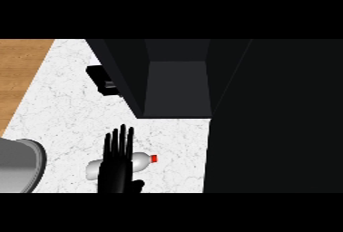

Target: Pick up the bottled water, place it into the cabinet and close the cabinet

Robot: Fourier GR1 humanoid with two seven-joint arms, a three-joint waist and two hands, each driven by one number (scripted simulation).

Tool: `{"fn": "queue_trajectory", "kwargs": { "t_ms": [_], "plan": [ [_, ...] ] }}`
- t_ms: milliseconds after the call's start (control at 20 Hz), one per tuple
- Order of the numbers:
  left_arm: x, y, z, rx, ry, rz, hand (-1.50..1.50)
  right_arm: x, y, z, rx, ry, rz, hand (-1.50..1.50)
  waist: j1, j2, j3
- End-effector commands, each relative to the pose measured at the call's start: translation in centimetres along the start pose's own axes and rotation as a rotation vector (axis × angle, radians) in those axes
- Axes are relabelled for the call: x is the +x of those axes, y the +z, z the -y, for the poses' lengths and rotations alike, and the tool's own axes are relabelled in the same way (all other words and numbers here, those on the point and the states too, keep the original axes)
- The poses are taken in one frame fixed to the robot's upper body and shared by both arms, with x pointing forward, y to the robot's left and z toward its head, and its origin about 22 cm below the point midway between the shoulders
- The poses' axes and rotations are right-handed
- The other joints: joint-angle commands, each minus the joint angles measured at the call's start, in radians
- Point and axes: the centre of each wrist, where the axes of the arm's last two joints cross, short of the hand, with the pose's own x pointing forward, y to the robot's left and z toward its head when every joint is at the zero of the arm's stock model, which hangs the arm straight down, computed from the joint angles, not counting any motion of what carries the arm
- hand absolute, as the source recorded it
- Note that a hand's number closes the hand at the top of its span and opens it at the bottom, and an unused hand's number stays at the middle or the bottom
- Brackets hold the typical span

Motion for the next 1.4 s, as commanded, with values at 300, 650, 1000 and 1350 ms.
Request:
{"fn": "queue_trajectory", "kwargs": {
  "t_ms": [300, 650, 1000, 1350],
  "plan": [
    [-5.3, -2.9, -0.5, -0.020, 0.034, -0.044, -1.50, 0.6, 1.3, -2.1, 0.010, 0.000, 0.006, -1.50, -0.010, -0.001, 0.000],
    [-7.9, -5.2, -1.0, -0.029, 0.082, -0.049, -1.50, -0.9, -1.2, -1.1, 0.010, 0.004, 0.000, -1.50, -0.002, 0.001, 0.000],
    [-8.8, -3.0, 0.4, -0.063, 0.174, -0.057, -1.50, -1.1, -0.7, -1.7, 0.004, -0.010, -0.028, -1.50, -0.001, 0.000, 0.000],
    [-9.0, -4.4, 1.6, -0.140, 0.252, -0.068, -1.50, -0.3, -1.1, -0.1, 0.016, -0.005, -0.004, -1.50, -0.002, 0.000, 0.001]
  ]
}}
